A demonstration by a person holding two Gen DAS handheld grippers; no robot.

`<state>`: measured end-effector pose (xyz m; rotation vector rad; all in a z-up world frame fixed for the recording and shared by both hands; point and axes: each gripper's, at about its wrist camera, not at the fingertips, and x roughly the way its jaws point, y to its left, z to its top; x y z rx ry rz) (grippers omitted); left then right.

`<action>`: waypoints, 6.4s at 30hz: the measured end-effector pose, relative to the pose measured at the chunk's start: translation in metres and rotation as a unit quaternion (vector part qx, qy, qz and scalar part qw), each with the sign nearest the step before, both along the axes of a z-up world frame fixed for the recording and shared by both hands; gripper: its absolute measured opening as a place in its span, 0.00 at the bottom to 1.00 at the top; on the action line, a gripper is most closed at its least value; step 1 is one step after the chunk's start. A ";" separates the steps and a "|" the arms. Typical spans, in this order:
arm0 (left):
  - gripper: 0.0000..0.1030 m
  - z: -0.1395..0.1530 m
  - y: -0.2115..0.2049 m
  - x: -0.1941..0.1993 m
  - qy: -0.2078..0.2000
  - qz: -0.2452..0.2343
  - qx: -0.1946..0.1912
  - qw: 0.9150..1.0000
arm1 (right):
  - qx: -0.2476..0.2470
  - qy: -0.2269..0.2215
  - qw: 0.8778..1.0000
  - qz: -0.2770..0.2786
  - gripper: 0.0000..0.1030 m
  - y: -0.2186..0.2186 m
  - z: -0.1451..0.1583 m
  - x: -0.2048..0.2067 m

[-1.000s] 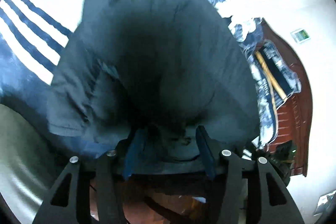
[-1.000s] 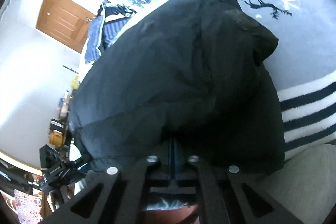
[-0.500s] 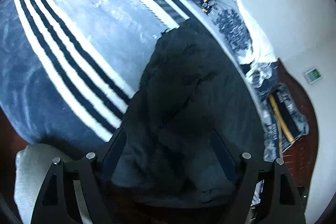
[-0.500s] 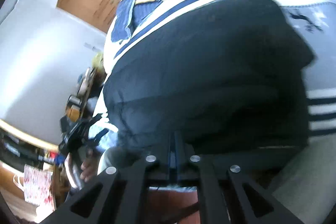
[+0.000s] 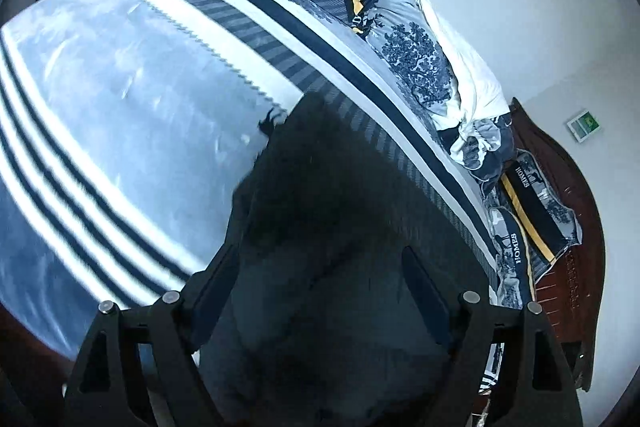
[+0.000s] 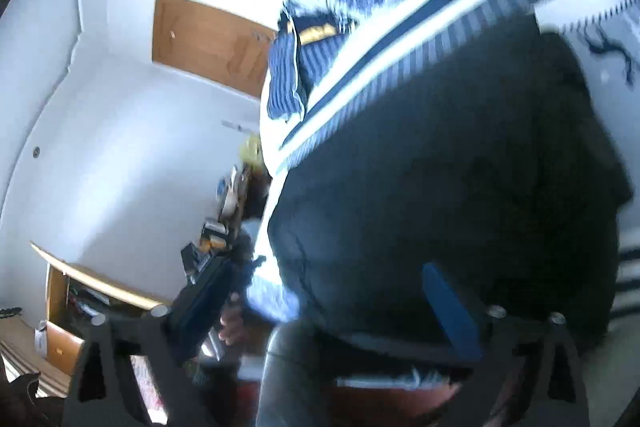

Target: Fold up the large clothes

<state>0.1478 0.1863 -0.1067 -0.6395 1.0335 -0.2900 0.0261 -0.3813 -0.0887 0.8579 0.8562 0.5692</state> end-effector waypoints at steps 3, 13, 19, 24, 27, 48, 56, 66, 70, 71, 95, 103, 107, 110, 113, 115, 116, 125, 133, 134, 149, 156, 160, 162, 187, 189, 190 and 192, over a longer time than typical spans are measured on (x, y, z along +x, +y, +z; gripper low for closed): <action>0.82 0.001 0.006 0.033 0.008 0.001 0.001 1.000 | -0.069 -0.013 0.997 -0.029 0.95 -0.020 0.021 0.020; 0.83 -0.064 -0.036 0.136 0.100 -0.123 0.064 0.985 | -0.138 0.145 0.978 -0.051 0.94 -0.119 -0.052 0.167; 0.85 -0.099 -0.020 0.145 0.119 -0.133 -0.020 0.984 | -0.091 0.205 0.975 -0.006 0.94 -0.135 -0.127 0.194; 0.84 -0.117 -0.023 0.145 0.131 -0.135 -0.065 0.980 | 0.025 0.180 0.983 0.025 0.94 -0.129 -0.144 0.194; 0.81 -0.117 -0.026 0.142 0.124 -0.131 -0.065 0.981 | 0.002 0.188 0.981 0.050 0.93 -0.103 -0.147 0.204; 0.10 0.048 -0.038 0.121 -0.079 -0.138 -0.040 0.987 | -0.074 0.062 0.995 0.010 0.09 -0.066 -0.014 0.214; 0.10 0.036 -0.057 0.223 -0.056 -0.122 -0.030 0.991 | -0.076 0.069 0.995 0.003 0.09 -0.061 -0.017 0.314; 0.32 -0.027 -0.082 0.334 0.000 -0.126 0.057 0.990 | -0.058 0.095 0.993 -0.032 0.17 -0.091 -0.052 0.423; 0.39 -0.044 -0.074 0.335 0.017 -0.127 0.068 0.989 | -0.032 0.136 0.989 -0.044 0.30 -0.102 -0.087 0.448; 0.40 -0.042 -0.069 0.333 0.012 -0.123 0.061 0.990 | -0.013 0.134 0.990 -0.043 0.32 -0.108 -0.090 0.450; 0.84 -0.058 -0.157 0.123 -0.017 -0.074 0.128 0.989 | -0.126 0.067 0.984 -0.108 0.64 -0.008 -0.065 0.235; 0.77 -0.053 -0.198 0.116 -0.055 -0.068 0.238 0.967 | -0.122 0.036 0.983 -0.135 0.29 0.005 -0.083 0.225; 0.53 -0.047 -0.207 0.114 -0.069 -0.067 0.272 0.957 | -0.122 0.021 0.983 -0.133 0.18 0.004 -0.084 0.224; 0.42 -0.044 -0.210 0.108 -0.076 -0.066 0.285 0.953 | -0.113 0.009 0.984 -0.138 0.12 -0.001 -0.079 0.220; 0.34 -0.040 -0.213 0.103 -0.083 -0.072 0.296 0.949 | -0.110 0.005 0.984 -0.137 0.08 -0.004 -0.075 0.219; 0.28 -0.036 -0.211 0.103 -0.080 -0.076 0.286 0.952 | -0.113 0.003 0.984 -0.138 0.06 -0.005 -0.070 0.219; 0.27 -0.033 -0.207 0.104 -0.078 -0.075 0.271 0.956 | -0.112 -0.002 0.984 -0.139 0.06 -0.007 -0.065 0.220; 0.29 -0.056 -0.187 0.124 -0.034 -0.091 0.185 0.978 | -0.148 -0.056 0.974 -0.160 0.05 -0.019 -0.020 0.217; 0.74 -0.050 -0.145 0.111 -0.035 -0.036 0.094 0.994 | -0.068 -0.032 0.982 -0.172 0.08 -0.052 -0.056 0.197; 0.74 -0.051 -0.142 0.112 -0.022 -0.034 0.090 0.995 | -0.064 -0.030 0.981 -0.179 0.10 -0.053 -0.056 0.194; 0.75 -0.066 -0.150 0.147 0.024 -0.023 0.116 0.993 | -0.079 0.018 0.983 -0.166 0.82 -0.046 -0.092 0.225; 0.75 -0.079 -0.156 0.147 0.049 0.021 0.073 0.996 | -0.166 0.035 0.970 -0.174 0.36 -0.033 -0.085 0.226; 0.74 -0.075 -0.163 0.141 0.048 0.045 0.075 0.995 | -0.214 0.015 0.962 -0.167 0.36 -0.017 -0.075 0.225; 0.74 -0.072 -0.168 0.142 0.050 0.045 0.077 0.995 | -0.206 0.014 0.963 -0.174 0.36 -0.018 -0.074 0.222; 0.17 -0.029 -0.261 0.159 0.008 -0.092 0.200 0.975 | -0.282 -0.048 0.929 -0.234 0.06 -0.022 -0.013 0.195; 0.19 -0.032 -0.261 0.161 0.012 -0.088 0.198 0.976 | -0.282 -0.035 0.932 -0.227 0.07 -0.020 -0.017 0.204; 0.21 -0.032 -0.259 0.161 0.007 -0.087 0.199 0.976 | -0.280 -0.029 0.933 -0.223 0.06 -0.019 -0.021 0.206; 0.38 -0.028 -0.265 0.159 -0.004 -0.091 0.208 0.974 | -0.272 -0.022 0.935 -0.226 0.07 -0.021 -0.023 0.208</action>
